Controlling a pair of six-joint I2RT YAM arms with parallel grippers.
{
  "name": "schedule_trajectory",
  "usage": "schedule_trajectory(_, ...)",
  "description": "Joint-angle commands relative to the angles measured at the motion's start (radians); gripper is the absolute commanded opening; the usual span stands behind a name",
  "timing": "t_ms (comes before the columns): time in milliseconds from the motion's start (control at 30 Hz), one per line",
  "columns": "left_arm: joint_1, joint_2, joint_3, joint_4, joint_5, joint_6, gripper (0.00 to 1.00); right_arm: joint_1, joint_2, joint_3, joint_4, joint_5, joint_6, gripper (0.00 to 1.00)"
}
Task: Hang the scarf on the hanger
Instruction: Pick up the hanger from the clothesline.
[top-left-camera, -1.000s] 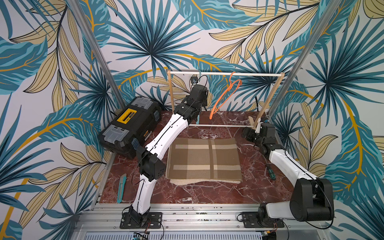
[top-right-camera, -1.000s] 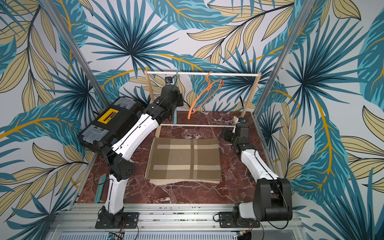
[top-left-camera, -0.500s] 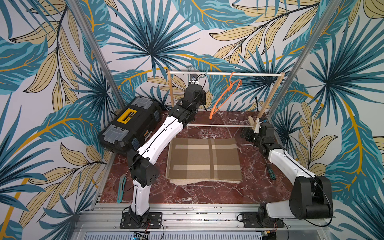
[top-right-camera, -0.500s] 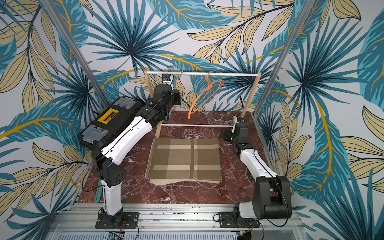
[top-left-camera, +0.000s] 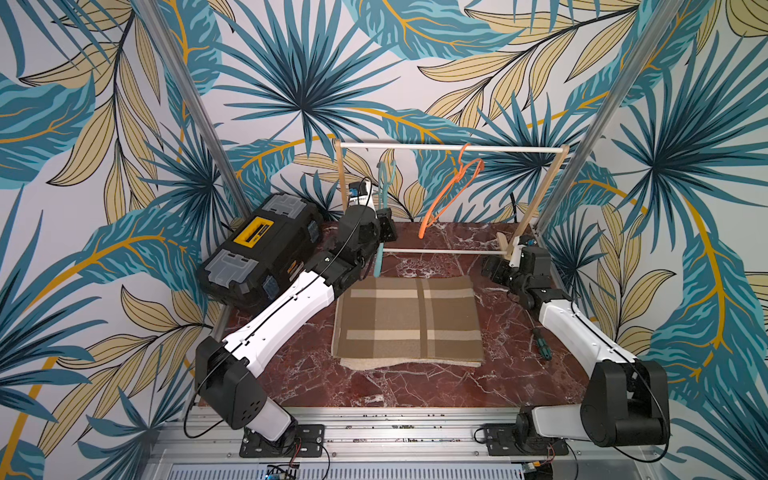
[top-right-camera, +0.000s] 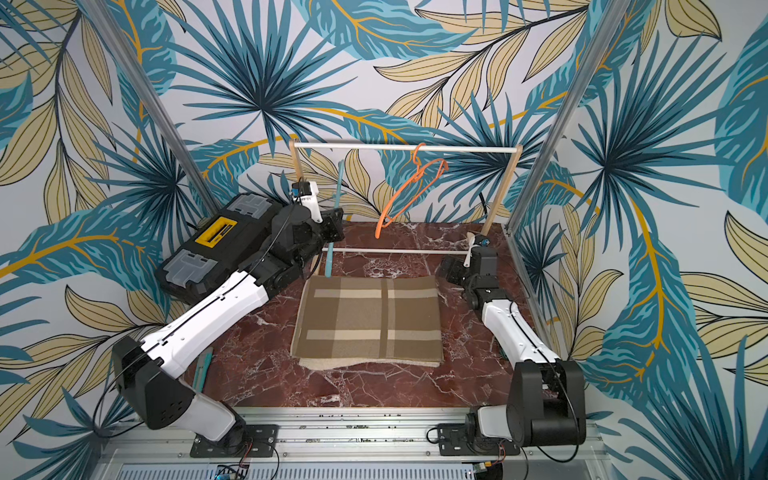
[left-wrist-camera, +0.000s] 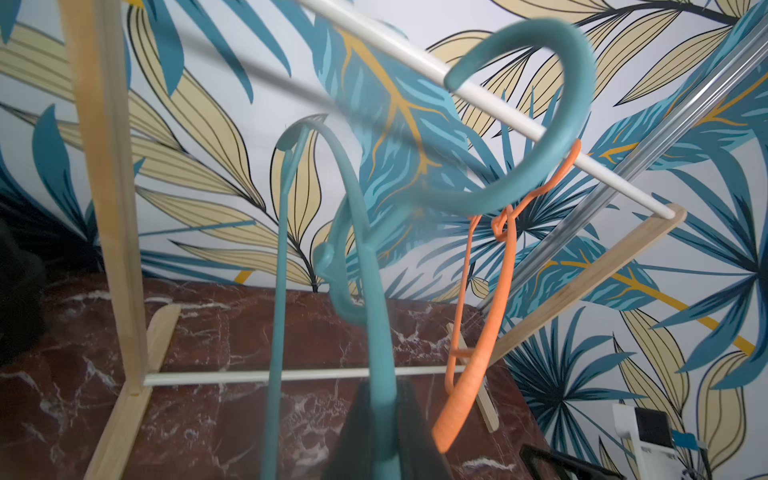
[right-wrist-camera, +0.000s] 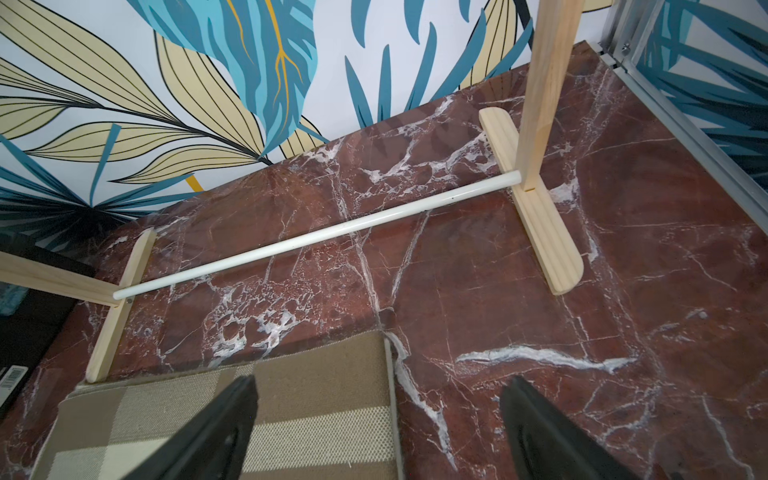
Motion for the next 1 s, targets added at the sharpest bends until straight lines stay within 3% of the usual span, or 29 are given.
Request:
schedule_trajectory(0,-0.016,-0.081,-0.141,0.142,-0.004,-0.129,0.0,0.006,-0.047,-0.014,-0.055,-0.059,0.012,0.96)
schedule_trajectory(333,-0.108,-0.251,-0.519,0.333,-0.129,-0.295,0.0,0.006,-0.129,-0.116,-0.074,-0.193,0.073,0.95)
schedule_trajectory(633,-0.14,-0.198,-0.772,0.68,-0.117,-0.466,0.0,0.005,-0.119,-0.222,-0.044,-0.28,0.096,0.94)
schedule_trajectory(767,-0.149,-0.158,-0.812,0.782,-0.062,-0.494,0.0,0.004,-0.022,-0.221,-0.051,-0.341,0.1,0.84)
schedule_trajectory(967,-0.245,-0.175,-0.937,0.893,-0.115,-0.484,0.0,0.004,0.054,-0.28,-0.023,-0.33,0.102,0.63)
